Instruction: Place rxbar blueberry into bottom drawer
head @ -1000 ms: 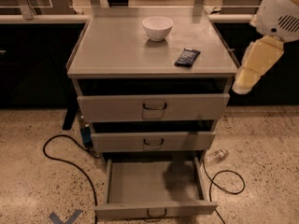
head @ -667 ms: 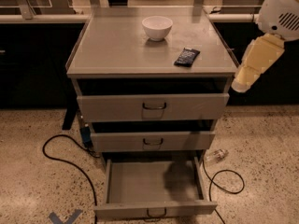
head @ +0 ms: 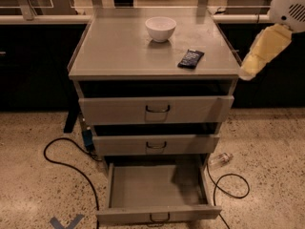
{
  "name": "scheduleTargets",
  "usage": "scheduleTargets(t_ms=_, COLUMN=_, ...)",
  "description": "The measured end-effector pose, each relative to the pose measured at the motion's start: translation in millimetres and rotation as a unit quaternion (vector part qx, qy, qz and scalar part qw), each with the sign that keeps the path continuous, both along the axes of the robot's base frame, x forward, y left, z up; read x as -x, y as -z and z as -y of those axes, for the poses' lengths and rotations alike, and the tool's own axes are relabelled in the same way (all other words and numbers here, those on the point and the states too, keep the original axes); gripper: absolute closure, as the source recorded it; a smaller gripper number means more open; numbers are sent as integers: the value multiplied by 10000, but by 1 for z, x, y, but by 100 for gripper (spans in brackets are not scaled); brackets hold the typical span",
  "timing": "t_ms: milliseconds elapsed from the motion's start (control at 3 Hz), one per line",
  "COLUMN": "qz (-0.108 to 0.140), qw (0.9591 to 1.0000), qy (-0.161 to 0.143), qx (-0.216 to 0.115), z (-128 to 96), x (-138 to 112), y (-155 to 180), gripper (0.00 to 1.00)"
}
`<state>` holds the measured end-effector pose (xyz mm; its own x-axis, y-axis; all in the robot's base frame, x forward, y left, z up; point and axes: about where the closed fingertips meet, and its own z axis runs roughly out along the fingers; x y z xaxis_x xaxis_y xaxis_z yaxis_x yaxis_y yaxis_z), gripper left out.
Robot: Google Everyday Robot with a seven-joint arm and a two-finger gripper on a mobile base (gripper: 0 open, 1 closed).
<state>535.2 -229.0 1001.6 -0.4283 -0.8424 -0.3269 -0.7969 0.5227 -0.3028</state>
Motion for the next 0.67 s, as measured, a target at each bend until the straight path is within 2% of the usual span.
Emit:
scheduleTargets(t_ms=333, qz=-128, qw=9987, qy=437, qx=-211, z=35, x=-55, y=18, gripper=0)
scheduleTargets(t_ms=667, qz=-726, qw=9923, qy=892, qx=-464, z=63, x=-87, y=54, gripper=0)
